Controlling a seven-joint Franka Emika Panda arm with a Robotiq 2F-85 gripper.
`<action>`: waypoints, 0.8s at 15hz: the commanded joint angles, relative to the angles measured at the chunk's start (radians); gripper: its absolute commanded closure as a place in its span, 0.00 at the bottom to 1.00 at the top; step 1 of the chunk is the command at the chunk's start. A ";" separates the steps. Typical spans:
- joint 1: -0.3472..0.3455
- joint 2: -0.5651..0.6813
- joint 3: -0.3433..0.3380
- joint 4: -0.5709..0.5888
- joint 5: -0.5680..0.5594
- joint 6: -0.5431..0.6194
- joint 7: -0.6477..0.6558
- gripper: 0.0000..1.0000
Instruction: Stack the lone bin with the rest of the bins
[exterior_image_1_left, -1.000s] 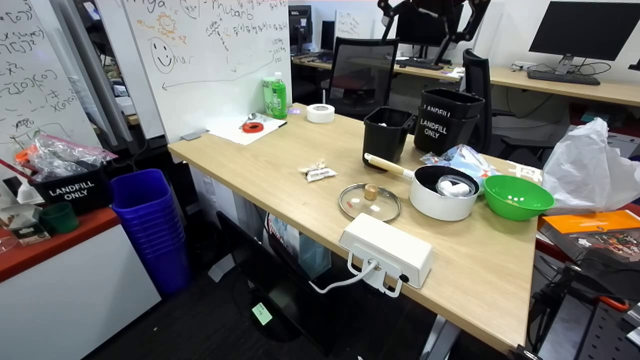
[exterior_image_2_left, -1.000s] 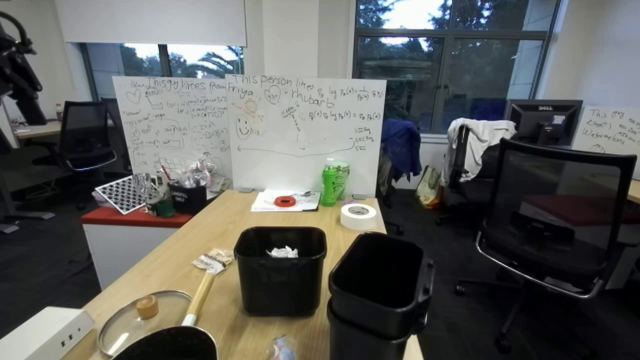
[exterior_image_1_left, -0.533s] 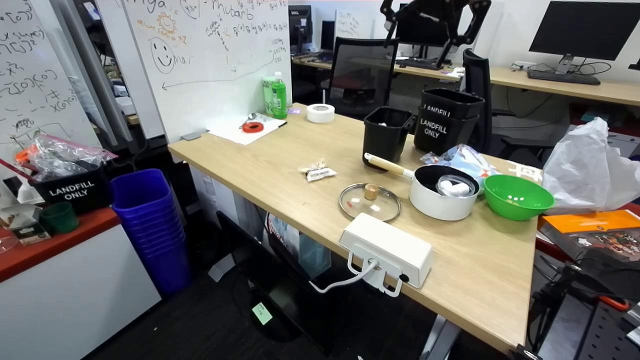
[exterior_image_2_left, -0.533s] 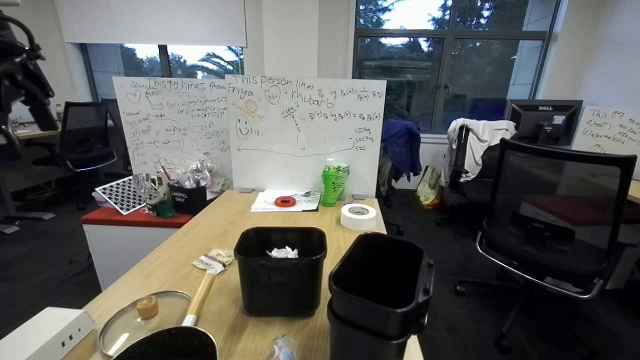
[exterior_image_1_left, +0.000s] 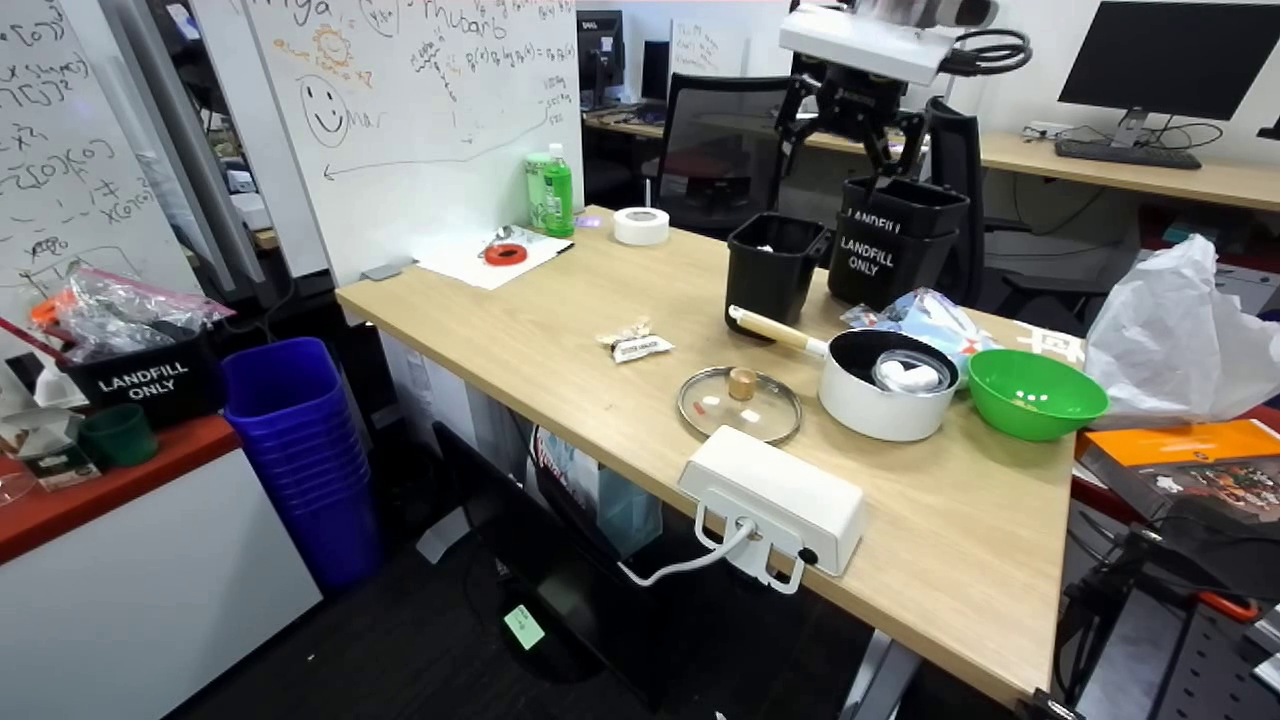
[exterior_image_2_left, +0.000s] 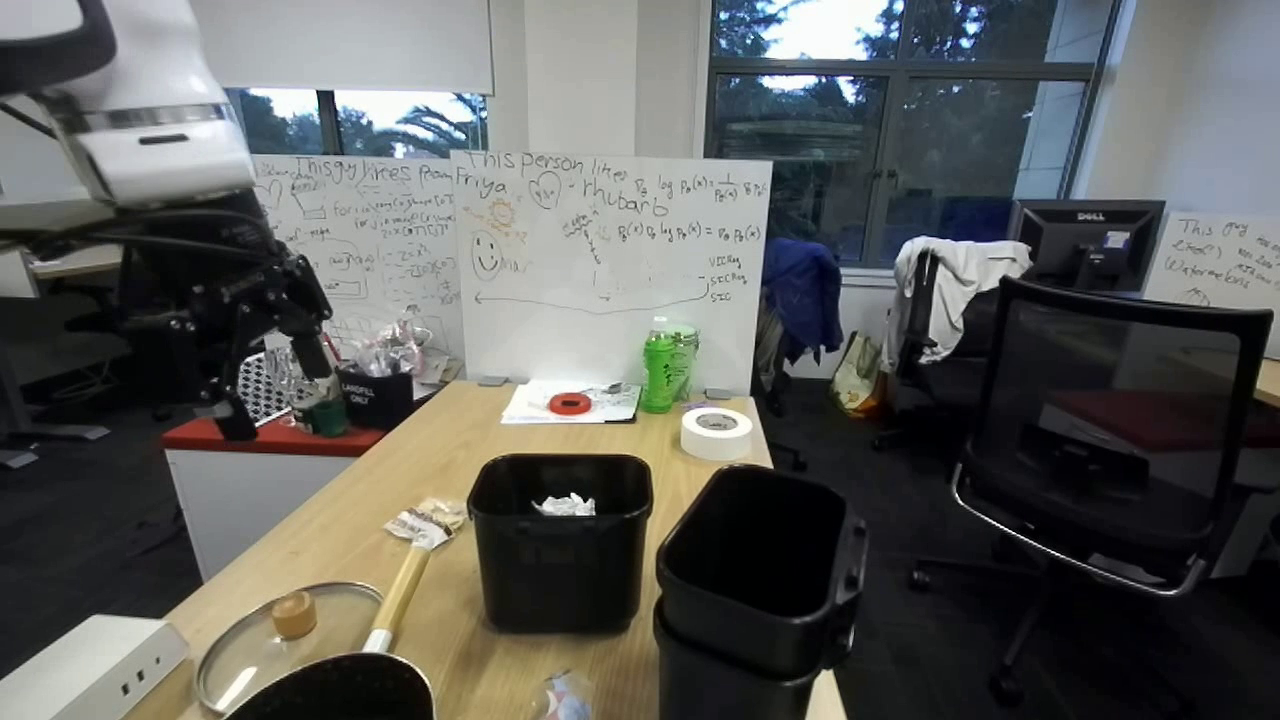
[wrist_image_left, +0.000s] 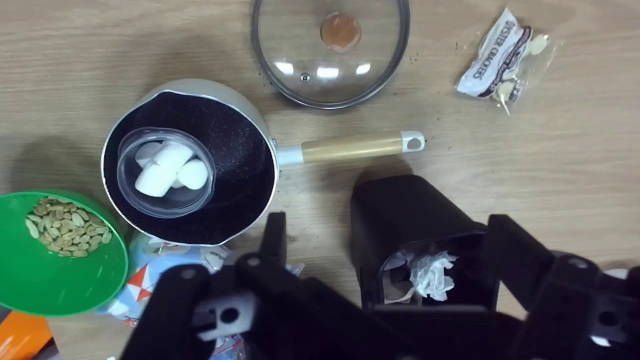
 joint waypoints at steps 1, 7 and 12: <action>0.037 0.096 -0.036 0.123 -0.006 -0.066 0.139 0.00; 0.056 0.098 -0.047 0.130 0.023 -0.053 0.129 0.00; 0.054 0.112 -0.064 0.137 0.004 -0.053 0.150 0.00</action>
